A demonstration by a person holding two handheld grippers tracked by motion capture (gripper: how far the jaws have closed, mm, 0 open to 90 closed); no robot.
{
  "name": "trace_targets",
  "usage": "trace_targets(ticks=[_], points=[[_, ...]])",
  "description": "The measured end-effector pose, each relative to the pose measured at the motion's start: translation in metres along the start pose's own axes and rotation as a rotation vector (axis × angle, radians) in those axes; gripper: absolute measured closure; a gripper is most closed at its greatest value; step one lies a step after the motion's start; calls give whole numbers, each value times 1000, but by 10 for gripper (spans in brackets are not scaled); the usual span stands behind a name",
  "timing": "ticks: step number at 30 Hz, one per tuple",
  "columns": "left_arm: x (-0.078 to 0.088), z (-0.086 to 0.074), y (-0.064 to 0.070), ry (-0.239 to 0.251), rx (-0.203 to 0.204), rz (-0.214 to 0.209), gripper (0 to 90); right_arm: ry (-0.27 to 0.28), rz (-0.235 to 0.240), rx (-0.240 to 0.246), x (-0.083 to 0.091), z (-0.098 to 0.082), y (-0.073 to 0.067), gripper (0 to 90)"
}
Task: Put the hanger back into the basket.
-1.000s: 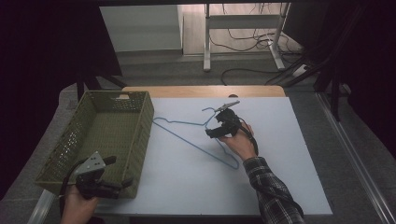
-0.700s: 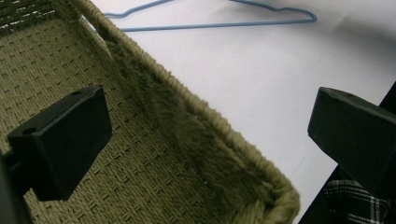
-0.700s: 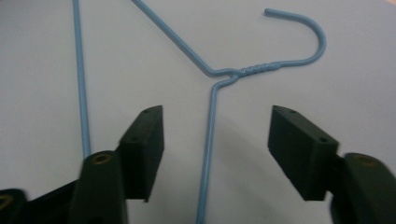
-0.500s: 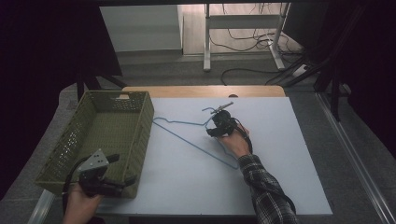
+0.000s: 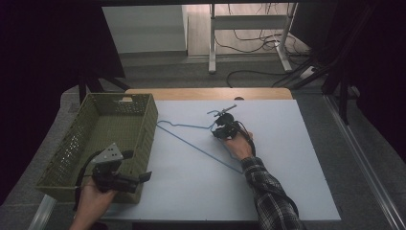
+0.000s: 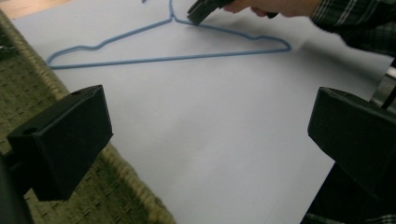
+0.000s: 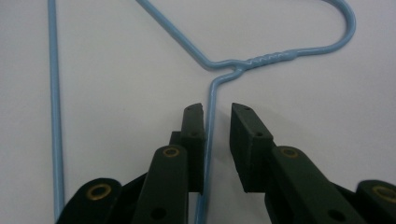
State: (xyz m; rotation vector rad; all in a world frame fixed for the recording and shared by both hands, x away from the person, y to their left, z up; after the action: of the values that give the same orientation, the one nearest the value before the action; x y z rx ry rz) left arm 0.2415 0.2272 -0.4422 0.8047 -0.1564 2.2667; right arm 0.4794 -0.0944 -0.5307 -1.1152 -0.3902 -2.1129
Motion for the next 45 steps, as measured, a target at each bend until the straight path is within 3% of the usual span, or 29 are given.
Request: trace_targets(ticks=[6,9,13,16,26,30,34,39,42,45], points=[[-4,5,5,-10,-16,-7,1,-2,-10,-16,-5,4,-1,794],[-6,7,8,-11,-18,-22,1,-13,-21,-11,-6,4,-5,857],[-7,9,11,-13,-26,-27,1,-29,-65,-14,-7,6,-10,870],[-8,11,13,-16,-33,-29,1,-26,-56,-44,-6,6,-10,873],[-29,32,29,-28,-73,-63,2,31,-30,-61,8,8,-10,875],[-50,49,37,-59,-64,-58,1,43,-35,-50,11,7,-12,874],[-86,71,37,-101,-47,-4,3,58,-33,-47,14,8,-14,874],[-121,85,27,-132,-21,62,3,79,-26,-42,19,8,-15,874],[-135,92,18,-107,9,62,2,86,-20,-46,22,8,-16,874],[-147,100,6,-100,27,101,12,95,-15,-41,23,9,-16,874]])
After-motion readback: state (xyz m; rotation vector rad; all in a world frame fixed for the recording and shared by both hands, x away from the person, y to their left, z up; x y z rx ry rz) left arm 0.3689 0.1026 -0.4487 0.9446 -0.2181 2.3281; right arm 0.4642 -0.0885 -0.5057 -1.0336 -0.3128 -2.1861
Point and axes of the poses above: each handheld gripper's, and its own axes: x roughly backward along the jaws, z roughly out of its top, y roughly to its right, the point moved 2 cm from there along -x, roughly forward along the jaws, and after that the axes turned 2 degrees about z, right-handed, at the moved point
